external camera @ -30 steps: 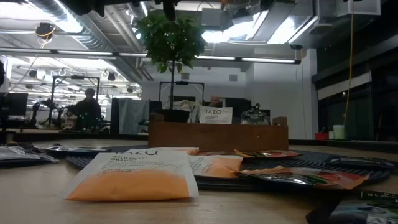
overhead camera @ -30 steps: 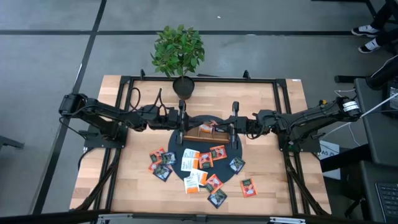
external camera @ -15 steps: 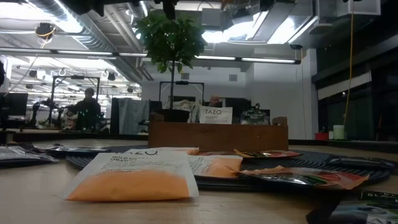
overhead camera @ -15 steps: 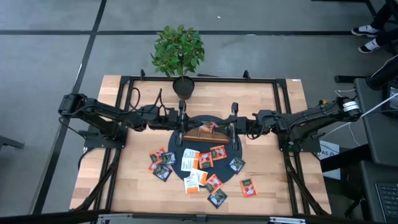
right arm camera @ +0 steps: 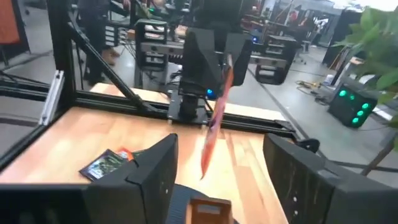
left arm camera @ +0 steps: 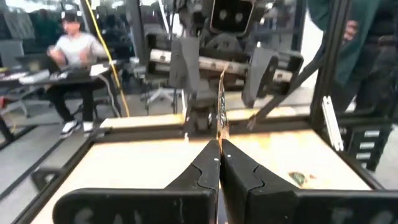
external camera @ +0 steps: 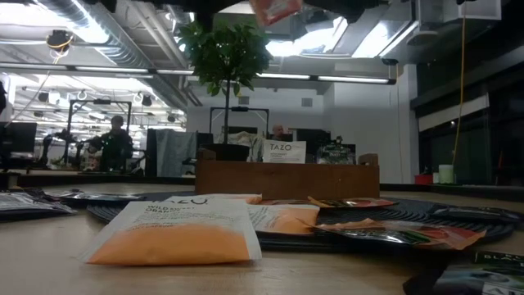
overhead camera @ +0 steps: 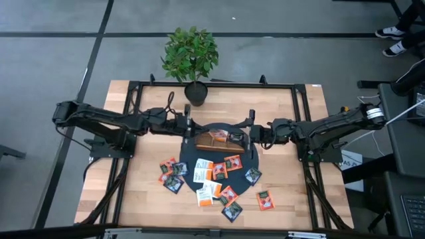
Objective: Pick & Place Tea
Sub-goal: Put the orange tea bag into the left side of the wooden organizer
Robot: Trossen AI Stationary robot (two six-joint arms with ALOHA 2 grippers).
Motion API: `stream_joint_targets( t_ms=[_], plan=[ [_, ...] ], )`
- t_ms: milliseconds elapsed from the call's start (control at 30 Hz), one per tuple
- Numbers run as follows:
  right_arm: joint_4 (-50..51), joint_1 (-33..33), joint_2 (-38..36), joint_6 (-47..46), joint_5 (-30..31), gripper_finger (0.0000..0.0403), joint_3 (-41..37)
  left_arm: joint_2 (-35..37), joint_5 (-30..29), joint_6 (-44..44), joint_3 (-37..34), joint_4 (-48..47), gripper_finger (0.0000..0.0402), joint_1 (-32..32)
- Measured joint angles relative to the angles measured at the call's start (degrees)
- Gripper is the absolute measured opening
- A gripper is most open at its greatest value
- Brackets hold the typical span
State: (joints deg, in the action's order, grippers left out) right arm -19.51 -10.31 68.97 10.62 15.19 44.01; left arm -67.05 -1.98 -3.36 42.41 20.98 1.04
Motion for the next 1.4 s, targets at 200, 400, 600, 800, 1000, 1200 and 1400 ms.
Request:
stream_joint_targets(
  t_ms=[200,400,600,800,1000,1200,1400],
  plan=[
    [2.03,0.02,-0.48,-4.13,2.81,0.0236,0.07,5.69,-0.79,-1.49,0.0,-11.8,0.0002,-2.0],
    [7.4,0.0,-0.5,-10.99,2.79,0.016,0.07,5.75,-3.18,-3.92,0.0,-17.17,0.0002,-2.08],
    [8.42,-1.19,0.43,-13.38,2.79,0.0039,0.07,2.93,-3.04,-6.29,-0.02,-19.24,0.0002,-2.08],
    [8.31,-3.26,3.16,-13.63,2.79,0.0013,0.07,-1.67,-3.06,-5.61,-0.02,-19.84,0.0002,-2.08],
    [6.08,-5.15,7.84,-14.94,2.79,0.0006,0.04,-6.35,-3.35,-5.48,-0.03,-19.84,0.0002,-3.04],
    [2.72,-6.47,11.71,-14.68,2.8,0.0006,0.0,-7.91,-3.16,-3.04,-6.77,-11.18,0.0002,-5.18],
    [2.21,-6.45,12.68,-15.01,2.81,0.0008,0.0,-7.84,-3.02,-3.34,-10.17,-6.1,0.0002,-5.82]
  ],
)
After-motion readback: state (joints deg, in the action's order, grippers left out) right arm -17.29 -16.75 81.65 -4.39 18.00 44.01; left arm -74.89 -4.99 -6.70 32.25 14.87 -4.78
